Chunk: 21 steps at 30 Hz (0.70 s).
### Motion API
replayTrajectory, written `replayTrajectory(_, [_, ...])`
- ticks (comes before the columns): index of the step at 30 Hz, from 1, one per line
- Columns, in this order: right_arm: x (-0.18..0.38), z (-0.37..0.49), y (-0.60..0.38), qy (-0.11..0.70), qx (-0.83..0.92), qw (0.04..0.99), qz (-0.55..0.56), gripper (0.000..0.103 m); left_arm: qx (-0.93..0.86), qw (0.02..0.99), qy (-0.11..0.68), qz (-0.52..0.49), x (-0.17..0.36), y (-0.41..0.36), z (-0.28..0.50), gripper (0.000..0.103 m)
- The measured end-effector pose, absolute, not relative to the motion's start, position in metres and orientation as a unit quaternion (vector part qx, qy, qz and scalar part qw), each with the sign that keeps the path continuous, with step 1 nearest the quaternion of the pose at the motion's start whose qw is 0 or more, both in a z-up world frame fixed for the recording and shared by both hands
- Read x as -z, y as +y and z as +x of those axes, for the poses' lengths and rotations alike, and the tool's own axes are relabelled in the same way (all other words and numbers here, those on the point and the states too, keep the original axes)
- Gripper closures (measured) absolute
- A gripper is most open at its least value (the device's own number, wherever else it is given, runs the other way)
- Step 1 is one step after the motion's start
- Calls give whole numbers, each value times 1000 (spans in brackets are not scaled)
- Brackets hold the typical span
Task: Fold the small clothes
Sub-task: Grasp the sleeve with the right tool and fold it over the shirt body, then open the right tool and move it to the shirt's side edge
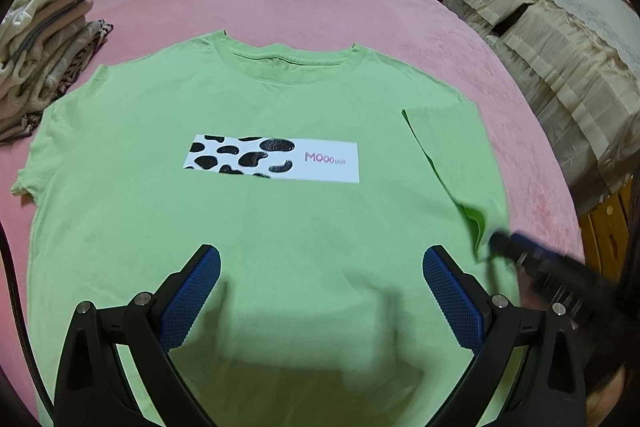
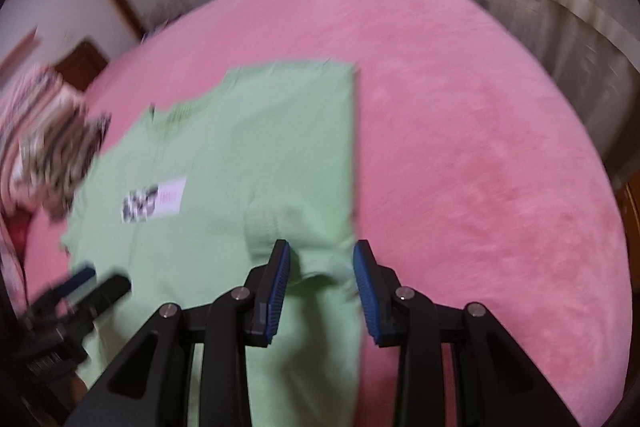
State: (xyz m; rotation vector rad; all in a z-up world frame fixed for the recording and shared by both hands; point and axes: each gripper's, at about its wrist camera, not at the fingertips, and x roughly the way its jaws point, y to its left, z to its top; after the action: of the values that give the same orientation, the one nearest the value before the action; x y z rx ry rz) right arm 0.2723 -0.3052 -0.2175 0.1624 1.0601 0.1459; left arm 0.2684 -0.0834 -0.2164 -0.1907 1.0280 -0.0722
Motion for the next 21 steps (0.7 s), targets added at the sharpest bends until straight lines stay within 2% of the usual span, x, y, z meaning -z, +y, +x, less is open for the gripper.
replayTrajectory(2, [220,269,-298,501,-71,860,63,70,37,864,491,-100,216,-83,275,2])
replayTrajectory(12, [199,242,-324,470,-95,868,126,70,78,860,494,-100,216,-101,339,2])
replayTrajectory(14, [197,236,-328,467,-97,869,134,70,89,857,500,-88,221,-109,355,8])
replayTrajectory(16, [198,231,-330,467,-96,868,140,70,101,848,516,-73,229,-118,372,24])
replayTrajectory(18, [199,227,-332,470,-95,866,143,70,111,835,536,-65,241,-126,389,34])
replayTrajectory(21, [204,219,-333,474,-90,865,140,70,117,828,546,-54,251,-135,403,35])
